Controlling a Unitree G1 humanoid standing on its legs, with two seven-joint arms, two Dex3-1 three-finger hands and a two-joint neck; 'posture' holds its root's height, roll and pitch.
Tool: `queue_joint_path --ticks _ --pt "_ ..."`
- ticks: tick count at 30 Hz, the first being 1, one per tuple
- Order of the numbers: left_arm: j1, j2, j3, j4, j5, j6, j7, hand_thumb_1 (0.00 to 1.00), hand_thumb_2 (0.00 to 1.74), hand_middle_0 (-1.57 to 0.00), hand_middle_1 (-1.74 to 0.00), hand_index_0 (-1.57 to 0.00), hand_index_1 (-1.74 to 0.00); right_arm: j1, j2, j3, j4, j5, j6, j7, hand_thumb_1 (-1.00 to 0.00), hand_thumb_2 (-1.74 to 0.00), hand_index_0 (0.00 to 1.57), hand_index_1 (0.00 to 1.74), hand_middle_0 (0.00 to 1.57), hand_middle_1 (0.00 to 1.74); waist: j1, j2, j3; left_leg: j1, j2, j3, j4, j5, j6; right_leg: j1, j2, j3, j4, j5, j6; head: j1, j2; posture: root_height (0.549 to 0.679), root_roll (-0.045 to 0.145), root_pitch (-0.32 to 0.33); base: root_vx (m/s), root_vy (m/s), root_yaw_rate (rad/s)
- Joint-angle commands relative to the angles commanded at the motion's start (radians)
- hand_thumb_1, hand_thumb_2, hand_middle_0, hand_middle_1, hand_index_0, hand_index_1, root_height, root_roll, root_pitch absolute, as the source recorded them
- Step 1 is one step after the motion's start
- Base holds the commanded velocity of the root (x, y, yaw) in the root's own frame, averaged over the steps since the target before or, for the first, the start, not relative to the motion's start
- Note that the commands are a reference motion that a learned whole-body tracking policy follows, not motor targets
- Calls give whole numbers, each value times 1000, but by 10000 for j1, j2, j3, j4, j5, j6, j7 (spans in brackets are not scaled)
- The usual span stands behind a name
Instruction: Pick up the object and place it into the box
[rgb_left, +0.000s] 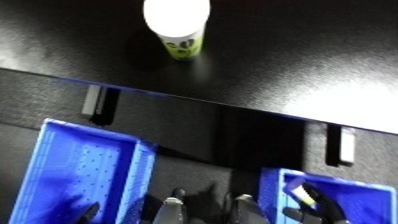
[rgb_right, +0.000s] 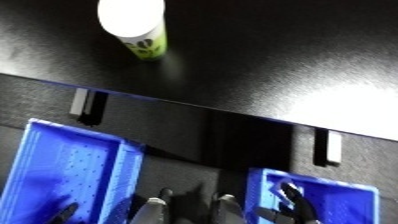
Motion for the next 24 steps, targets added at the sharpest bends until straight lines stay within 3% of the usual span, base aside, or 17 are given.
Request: queue_joint_path --ticks 5,11,24 --pt "161 76 183 2 -88 -104 -85 0 0 0 0 0 0 210 44 85 -44 -120 -35 1 0 0 0 0 0 0 77 -59 40 39 9 -57 216 -114 89 129 -90 -109 72 -65 24 -964 16 616 43 -80 40 5 26" --pt "333 116 504 -88 -855 -532 -273 0 0 0 0 0 0 344 81 179 -76 -303 -61 85 0 0 0 0 0 0 159 -114 109 44 20 -96 296 -150 154 166 -148 -185 191 -150 38 -1589 -5 614 39 -87 25 21 -13" --pt "258 300 682 -2173 -1972 -1866 -1587 0 0 0 0 0 0 596 44 269 -162 -153 -184 171 0 0 0 0 0 0 427 -133 293 -60 -20 -186 336 -224 202 92 -284 -341 356 -214 147 -1441 509 610 27 -86 10 10 20"
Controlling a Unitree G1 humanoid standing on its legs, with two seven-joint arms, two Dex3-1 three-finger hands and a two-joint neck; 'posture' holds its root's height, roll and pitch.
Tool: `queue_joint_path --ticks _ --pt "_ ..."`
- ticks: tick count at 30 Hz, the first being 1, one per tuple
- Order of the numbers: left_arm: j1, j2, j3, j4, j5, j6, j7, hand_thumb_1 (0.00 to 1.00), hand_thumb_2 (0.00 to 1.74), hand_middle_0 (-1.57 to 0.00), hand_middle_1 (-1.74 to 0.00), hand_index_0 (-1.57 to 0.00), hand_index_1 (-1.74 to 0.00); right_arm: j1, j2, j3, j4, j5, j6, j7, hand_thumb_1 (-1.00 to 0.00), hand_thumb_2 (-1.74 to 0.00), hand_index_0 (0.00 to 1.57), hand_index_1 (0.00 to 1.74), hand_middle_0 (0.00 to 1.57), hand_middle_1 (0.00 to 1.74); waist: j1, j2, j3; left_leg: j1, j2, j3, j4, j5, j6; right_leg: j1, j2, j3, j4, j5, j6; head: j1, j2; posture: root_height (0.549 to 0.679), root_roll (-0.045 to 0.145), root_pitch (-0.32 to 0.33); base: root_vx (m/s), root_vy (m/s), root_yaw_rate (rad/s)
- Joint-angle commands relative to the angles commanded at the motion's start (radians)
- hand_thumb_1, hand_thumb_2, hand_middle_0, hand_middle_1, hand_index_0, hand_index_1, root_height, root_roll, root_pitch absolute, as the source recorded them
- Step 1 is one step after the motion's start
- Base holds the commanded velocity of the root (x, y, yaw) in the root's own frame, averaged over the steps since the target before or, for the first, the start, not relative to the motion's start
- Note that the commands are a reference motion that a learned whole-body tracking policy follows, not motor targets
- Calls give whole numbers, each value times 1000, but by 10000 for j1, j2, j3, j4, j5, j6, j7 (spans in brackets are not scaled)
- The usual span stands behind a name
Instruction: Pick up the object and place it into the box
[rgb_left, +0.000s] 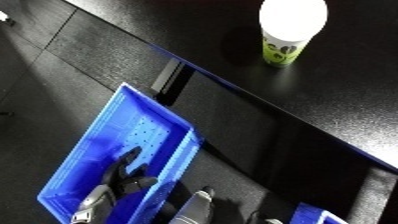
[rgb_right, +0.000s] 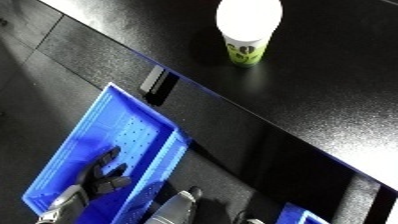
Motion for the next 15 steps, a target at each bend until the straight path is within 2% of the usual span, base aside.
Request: queue_joint_path --ticks 4,7,11,15 --pt "-95 180 -354 -1273 -4 177 -597 0 0 0 0 0 0 74 -55 8 -90 114 -74 32 0 0 0 0 0 0 84 36 58 -17 -8 -26 -48 -16 -10 -26 -34 -29 -12 22 51 329 210 611 24 -80 -6 3 28" --pt "-195 444 -800 -2405 68 624 -1151 0 0 0 0 0 0 135 -111 36 -231 170 -97 5 0 0 0 0 0 0 126 77 110 -24 -21 -36 -96 -25 -11 -45 -53 -46 -24 44 87 525 418 612 22 -76 -13 7 16" --pt "-369 1089 -1450 -4090 181 1864 -2356 0 0 0 0 0 0 172 -216 79 -396 210 -53 -52 0 0 0 0 0 0 140 123 180 -26 -26 -48 -126 -52 -10 -33 -80 -69 -57 83 141 738 660 612 21 -72 -10 4 16" --pt "-700 1964 -2166 -6164 -284 3642 -3862 0 0 0 0 0 0 220 -386 174 -494 403 -7 -56 0 0 0 0 0 0 121 184 258 -7 -29 -65 -108 -106 -1 32 -123 -80 -103 127 186 1081 855 613 20 -73 0 1 25"
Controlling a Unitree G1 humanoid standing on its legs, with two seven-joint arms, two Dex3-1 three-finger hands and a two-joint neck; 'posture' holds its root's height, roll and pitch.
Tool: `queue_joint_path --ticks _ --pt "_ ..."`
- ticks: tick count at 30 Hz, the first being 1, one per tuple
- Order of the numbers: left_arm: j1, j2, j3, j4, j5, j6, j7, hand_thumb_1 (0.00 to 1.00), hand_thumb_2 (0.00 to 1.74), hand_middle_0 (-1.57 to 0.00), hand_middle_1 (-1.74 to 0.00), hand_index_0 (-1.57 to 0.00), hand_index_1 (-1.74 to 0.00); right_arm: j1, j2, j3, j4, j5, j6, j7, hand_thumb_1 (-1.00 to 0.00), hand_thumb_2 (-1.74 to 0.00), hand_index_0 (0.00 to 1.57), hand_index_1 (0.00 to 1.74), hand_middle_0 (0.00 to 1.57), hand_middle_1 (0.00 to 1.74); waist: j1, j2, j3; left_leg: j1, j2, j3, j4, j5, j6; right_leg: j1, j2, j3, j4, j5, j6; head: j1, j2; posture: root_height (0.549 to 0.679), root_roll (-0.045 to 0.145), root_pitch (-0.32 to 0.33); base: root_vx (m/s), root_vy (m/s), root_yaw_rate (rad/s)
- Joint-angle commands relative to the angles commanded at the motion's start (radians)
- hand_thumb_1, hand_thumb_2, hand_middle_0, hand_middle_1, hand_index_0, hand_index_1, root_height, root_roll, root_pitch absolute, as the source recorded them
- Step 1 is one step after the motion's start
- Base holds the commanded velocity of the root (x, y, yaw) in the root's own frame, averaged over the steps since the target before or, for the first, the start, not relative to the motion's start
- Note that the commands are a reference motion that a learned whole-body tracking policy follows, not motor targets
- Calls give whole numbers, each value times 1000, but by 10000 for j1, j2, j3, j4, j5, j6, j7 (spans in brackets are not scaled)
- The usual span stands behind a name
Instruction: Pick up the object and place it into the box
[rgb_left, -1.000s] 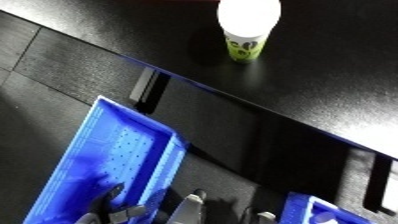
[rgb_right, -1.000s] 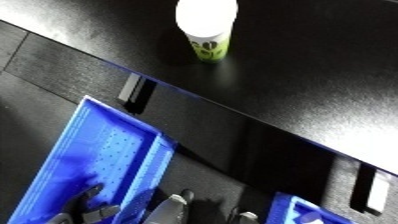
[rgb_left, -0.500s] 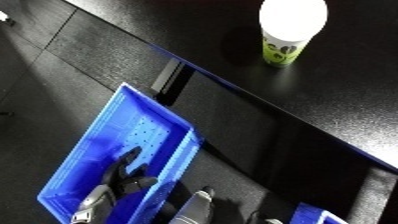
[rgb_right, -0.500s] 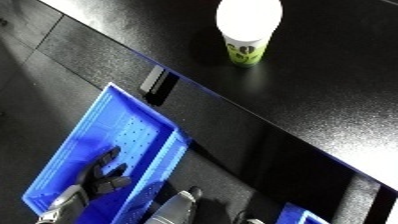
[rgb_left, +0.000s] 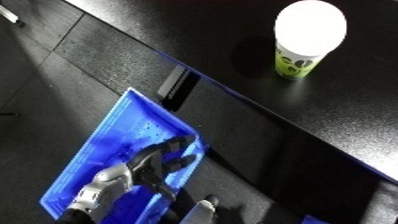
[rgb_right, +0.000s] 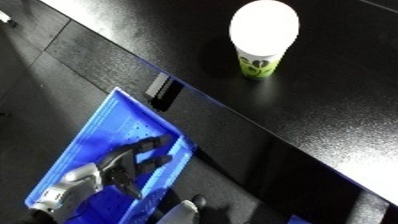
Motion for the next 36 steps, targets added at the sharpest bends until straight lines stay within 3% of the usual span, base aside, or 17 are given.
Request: queue_joint_path --ticks 4,7,11,15,20,23,29,36 --pt "-468 850 -517 -2175 -990 1577 -1155 0 0 0 0 0 0 28 -155 88 -21 260 49 5 0 0 0 0 0 0 0 73 52 0 -18 -24 32 -49 6 39 -50 1 -24 45 26 414 123 613 19 -74 10 -11 63" --pt "-742 1205 -666 -3516 -1893 2360 -1706 0 0 0 0 0 0 24 -191 141 21 483 48 -15 0 0 0 0 0 0 36 92 65 -24 -49 -55 60 -74 -6 57 -70 -10 -44 69 17 742 206 614 19 -74 11 -34 84" --pt "-980 1221 -682 -4776 -3210 2828 -2028 0 0 0 0 0 0 18 -149 181 142 701 -19 -20 0 0 0 0 0 0 97 72 50 -33 -102 -112 47 -90 -30 85 -81 -43 -85 81 -25 1115 271 615 20 -73 9 -37 79" --pt "-1140 803 -370 -5459 -4768 2774 -1847 0 0 0 0 0 0 39 -41 136 342 777 -127 65 0 0 0 0 0 0 146 4 -9 1 -146 -169 -22 -102 -58 101 -71 -72 -127 68 -83 1361 251 616 21 -70 10 -36 59" --pt "-1262 31 374 -5934 -6825 2038 -920 0 0 0 0 0 0 106 127 28 565 701 -283 240 0 0 0 0 0 0 192 -103 -58 3 -176 -203 -81 -86 -103 52 -44 -86 -93 20 -156 1497 340 615 22 -68 4 -28 6" --pt "-1302 -379 981 -6031 -7274 1077 92 0 0 0 0 0 0 167 243 -41 606 659 -359 300 0 0 0 0 0 0 231 -171 -69 15 -176 -209 -125 -67 -125 35 -26 -101 -77 -9 -196 1551 323 615 23 -66 -3 -26 -15" --pt "-1115 -737 2699 -5649 -5562 -1721 3088 0 0 0 0 0 0 459 397 -252 571 595 -439 495 0 0 0 0 0 0 340 -250 -129 65 -177 -266 -198 -6 -166 34 -51 -141 8 -76 -237 1875 321 613 25 -69 16 -14 -13" --pt "-998 -835 3971 -5485 -3101 -2743 5294 0 0 0 0 0 0 669 406 -434 568 468 -523 789 0 0 0 0 0 0 311 -239 -158 6 -252 -276 -181 38 -155 -52 -60 -127 112 -113 -271 2257 851 612 27 -70 19 2 -16"
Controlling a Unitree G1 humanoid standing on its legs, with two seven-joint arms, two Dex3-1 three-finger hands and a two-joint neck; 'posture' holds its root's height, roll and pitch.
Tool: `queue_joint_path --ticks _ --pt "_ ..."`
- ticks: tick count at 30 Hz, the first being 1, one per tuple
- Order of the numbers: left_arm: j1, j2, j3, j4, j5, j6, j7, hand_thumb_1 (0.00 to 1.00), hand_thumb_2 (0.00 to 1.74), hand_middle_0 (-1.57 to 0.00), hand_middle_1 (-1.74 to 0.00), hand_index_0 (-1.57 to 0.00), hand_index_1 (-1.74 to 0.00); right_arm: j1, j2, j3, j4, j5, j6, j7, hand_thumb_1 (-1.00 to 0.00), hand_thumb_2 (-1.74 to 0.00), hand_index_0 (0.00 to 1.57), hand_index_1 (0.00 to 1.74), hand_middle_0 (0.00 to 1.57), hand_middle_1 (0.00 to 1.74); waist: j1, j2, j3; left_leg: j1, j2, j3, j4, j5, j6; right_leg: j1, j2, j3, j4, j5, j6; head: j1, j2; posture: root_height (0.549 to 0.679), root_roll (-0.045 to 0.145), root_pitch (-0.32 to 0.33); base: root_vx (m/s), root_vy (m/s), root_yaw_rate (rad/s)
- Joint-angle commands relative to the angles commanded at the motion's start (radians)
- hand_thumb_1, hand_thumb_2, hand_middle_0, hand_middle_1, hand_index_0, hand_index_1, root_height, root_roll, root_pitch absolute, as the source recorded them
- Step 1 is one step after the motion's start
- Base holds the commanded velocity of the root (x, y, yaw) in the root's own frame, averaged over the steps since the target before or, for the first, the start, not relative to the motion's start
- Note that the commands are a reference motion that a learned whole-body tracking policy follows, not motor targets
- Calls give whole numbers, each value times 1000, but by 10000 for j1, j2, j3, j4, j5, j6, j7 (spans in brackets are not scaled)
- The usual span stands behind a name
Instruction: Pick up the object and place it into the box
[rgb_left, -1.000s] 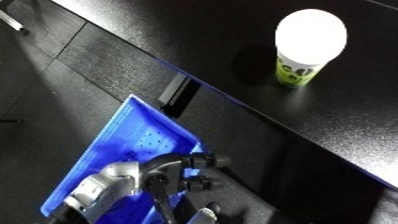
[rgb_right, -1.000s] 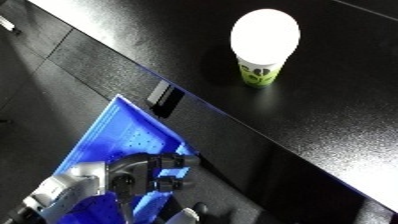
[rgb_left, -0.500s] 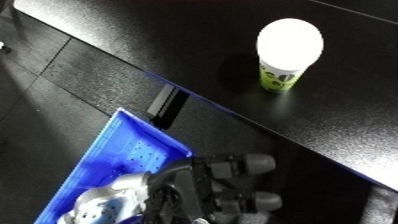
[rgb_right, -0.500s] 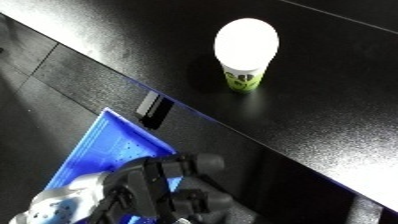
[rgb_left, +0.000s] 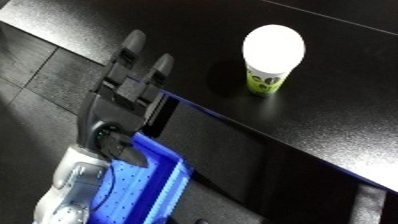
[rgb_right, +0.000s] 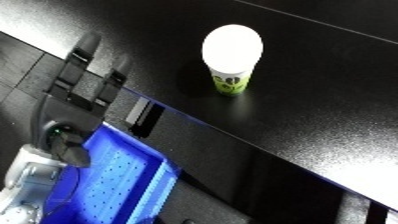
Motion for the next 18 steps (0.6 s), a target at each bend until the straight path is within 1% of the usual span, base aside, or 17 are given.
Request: queue_joint_path --ticks 5,10,14,18 --pt "-294 138 19 -219 1885 -543 1269 0 0 0 0 0 0 -87 -72 64 72 13 -43 82 0 0 0 0 0 0 -112 47 29 -63 21 53 -103 104 -28 -117 33 47 19 18 -23 129 334 613 28 -65 -14 12 -68" --pt "-1072 549 -279 -59 3650 -484 2557 0 0 0 0 0 0 -227 -203 193 174 -2 -37 187 0 0 0 0 0 0 -334 62 45 -121 112 165 -157 180 -48 -255 81 154 29 70 -18 -11 636 613 28 -62 -17 13 -97" --pt "-1694 843 -634 235 4139 -114 3181 0 0 0 0 0 0 -320 -308 275 236 -18 18 228 0 0 0 0 0 0 -529 78 31 -177 186 256 -102 187 -41 -355 125 250 58 103 -20 -160 708 613 27 -61 -6 9 -85" --pt "-2305 1126 -1054 656 4314 256 3554 0 0 0 0 0 0 -406 -393 363 256 -18 66 282 0 0 0 0 0 0 -716 81 32 -209 271 346 -34 176 -31 -433 171 356 75 148 -9 -273 648 612 26 -62 15 11 -90"
